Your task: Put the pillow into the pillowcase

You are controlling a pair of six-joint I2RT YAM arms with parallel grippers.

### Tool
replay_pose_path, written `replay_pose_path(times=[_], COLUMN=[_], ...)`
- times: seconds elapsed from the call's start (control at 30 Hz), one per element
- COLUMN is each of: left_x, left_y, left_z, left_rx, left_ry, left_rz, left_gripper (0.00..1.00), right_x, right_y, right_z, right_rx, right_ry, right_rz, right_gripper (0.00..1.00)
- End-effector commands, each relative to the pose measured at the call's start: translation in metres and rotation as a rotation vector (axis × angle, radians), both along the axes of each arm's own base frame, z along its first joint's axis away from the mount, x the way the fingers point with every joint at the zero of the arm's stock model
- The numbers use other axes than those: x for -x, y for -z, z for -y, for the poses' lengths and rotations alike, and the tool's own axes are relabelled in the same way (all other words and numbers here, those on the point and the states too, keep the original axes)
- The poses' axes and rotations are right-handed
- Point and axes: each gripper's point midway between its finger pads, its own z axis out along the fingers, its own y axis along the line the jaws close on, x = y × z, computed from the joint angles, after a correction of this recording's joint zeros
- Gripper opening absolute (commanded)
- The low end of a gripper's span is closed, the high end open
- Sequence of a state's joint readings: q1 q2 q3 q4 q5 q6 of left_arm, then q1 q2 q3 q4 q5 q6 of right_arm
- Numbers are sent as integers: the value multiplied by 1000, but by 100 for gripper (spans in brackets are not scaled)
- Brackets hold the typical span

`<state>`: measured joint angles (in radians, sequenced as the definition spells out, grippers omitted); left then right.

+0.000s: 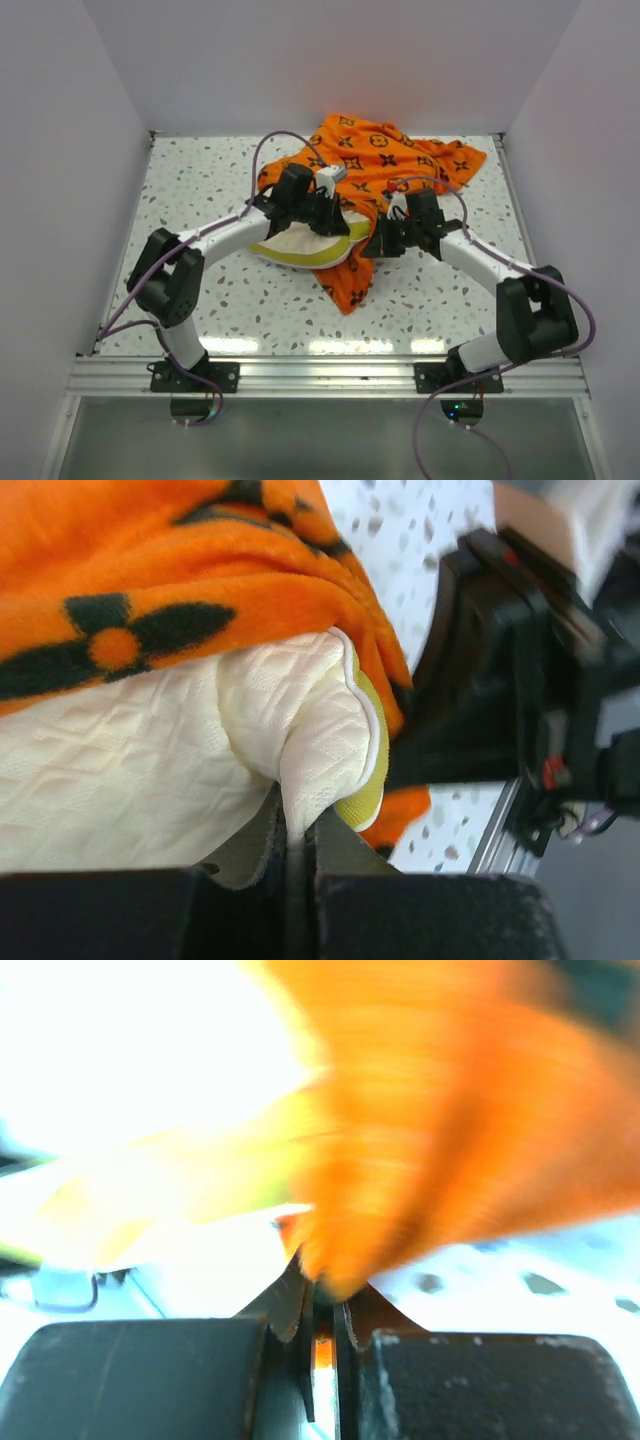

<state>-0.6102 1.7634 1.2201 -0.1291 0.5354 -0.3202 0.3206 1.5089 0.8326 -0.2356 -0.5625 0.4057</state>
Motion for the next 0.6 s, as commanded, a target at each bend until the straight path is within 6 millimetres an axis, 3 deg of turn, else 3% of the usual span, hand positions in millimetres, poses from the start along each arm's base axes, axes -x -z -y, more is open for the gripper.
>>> replay_pose_path(times=[0.0, 0.03, 0.07, 0.1, 0.13, 0.2, 0.3, 0.47, 0.5, 0.57], left_x=[-67, -78, -93, -104, -116, -133, -151, -153, -154, -155], left_y=[-121, -122, -146, -147, -165, -168, -137, -64, -40, -20], left_z=[23, 25, 28, 30, 30, 29, 35, 40, 43, 45], left_rx=[277, 292, 335, 341, 379, 388, 340, 200, 146, 123], left_ry=[-194, -232, -278, -315, -355, -428, -495, -578, -582, -604], left_rz=[240, 240, 294, 302, 347, 370, 354, 333, 325, 292], left_gripper=[0, 0, 0, 0, 0, 0, 0, 0, 0, 0], right_x=[30, 35, 48, 52, 58, 71, 78, 109, 113, 121], right_y=[-88, -117, -134, -155, -171, -196, -226, -228, -232, -229], right_z=[-41, -50, -60, -66, -67, -70, -67, -64, -63, -62], right_rx=[-138, -183, -242, -289, -326, -396, -431, -525, -542, -551], right_ry=[-272, -317, -385, -418, -440, -490, -510, -565, -557, -574], right_rz=[180, 242, 256, 283, 304, 323, 409, 320, 319, 286], right_gripper=[0, 0, 0, 0, 0, 0, 0, 0, 0, 0])
